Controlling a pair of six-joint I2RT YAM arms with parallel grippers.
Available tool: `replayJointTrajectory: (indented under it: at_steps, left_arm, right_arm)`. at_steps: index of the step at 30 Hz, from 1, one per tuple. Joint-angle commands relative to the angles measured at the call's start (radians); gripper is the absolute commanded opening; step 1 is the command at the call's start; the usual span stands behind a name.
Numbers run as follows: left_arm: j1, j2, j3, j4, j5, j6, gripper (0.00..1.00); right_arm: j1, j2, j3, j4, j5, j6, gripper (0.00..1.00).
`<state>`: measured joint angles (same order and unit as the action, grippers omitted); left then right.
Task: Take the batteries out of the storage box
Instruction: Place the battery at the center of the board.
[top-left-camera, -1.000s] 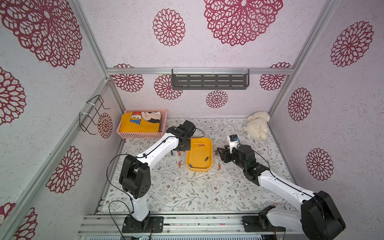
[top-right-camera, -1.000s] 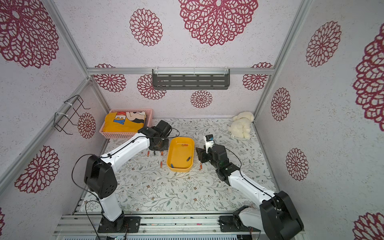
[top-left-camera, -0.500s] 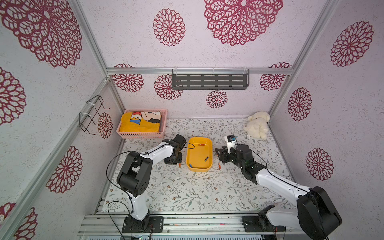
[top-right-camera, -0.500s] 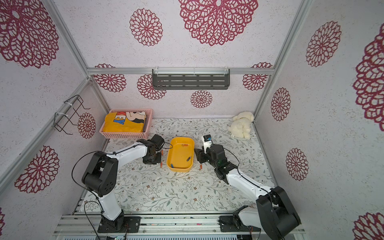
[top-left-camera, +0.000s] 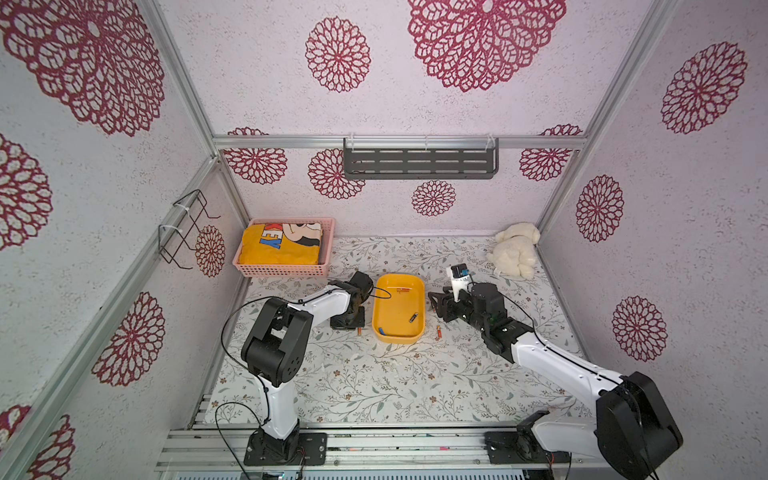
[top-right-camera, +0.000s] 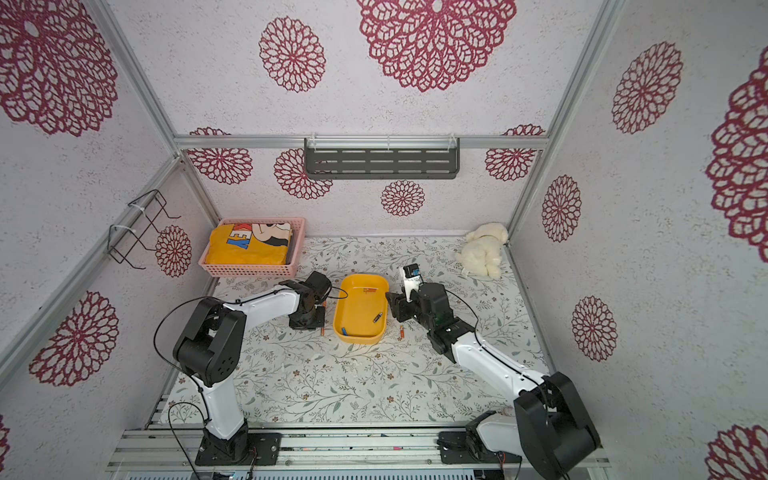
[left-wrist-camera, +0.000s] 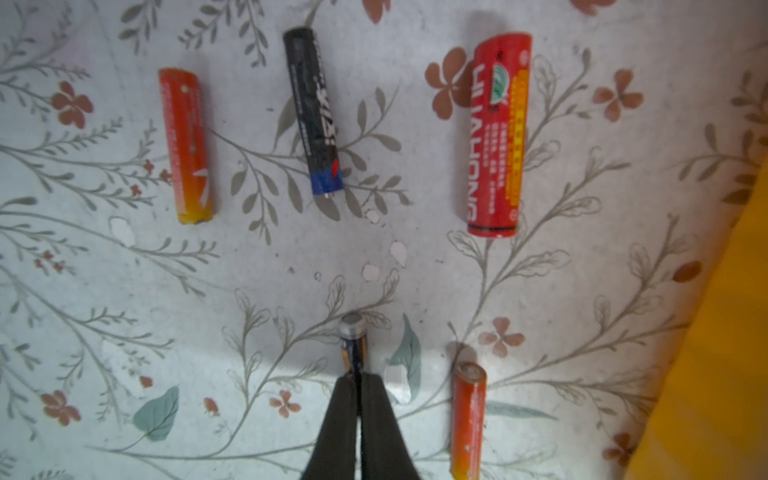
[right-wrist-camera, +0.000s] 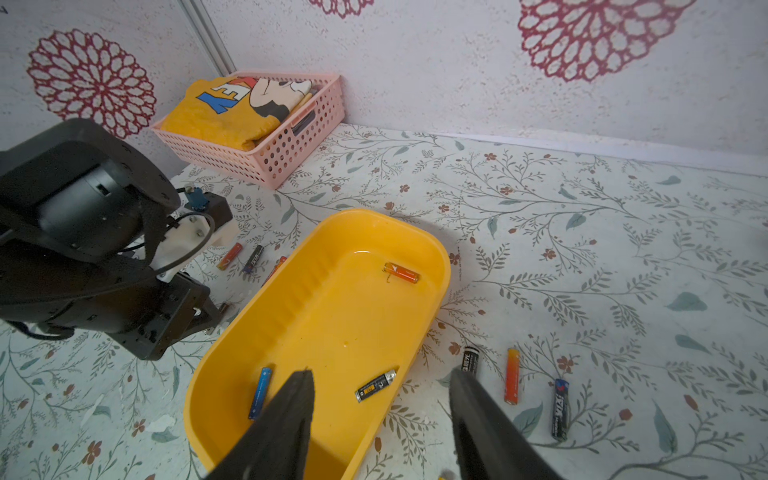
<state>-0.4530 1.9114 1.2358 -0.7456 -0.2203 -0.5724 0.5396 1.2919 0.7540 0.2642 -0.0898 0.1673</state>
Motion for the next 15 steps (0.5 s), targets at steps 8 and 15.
replayJointTrajectory:
  at_steps: [8,15]
  left_arm:
    - [0.005,-0.017,-0.043,-0.024,-0.012,-0.024,0.00]
    - [0.005,-0.037,-0.048,-0.024,-0.015,-0.030,0.20]
  right_arm:
    - [0.008,0.233,0.267,-0.201,-0.069,-0.217,0.57]
    - [0.011,0.389,0.403,-0.273,-0.103,-0.344,0.54]
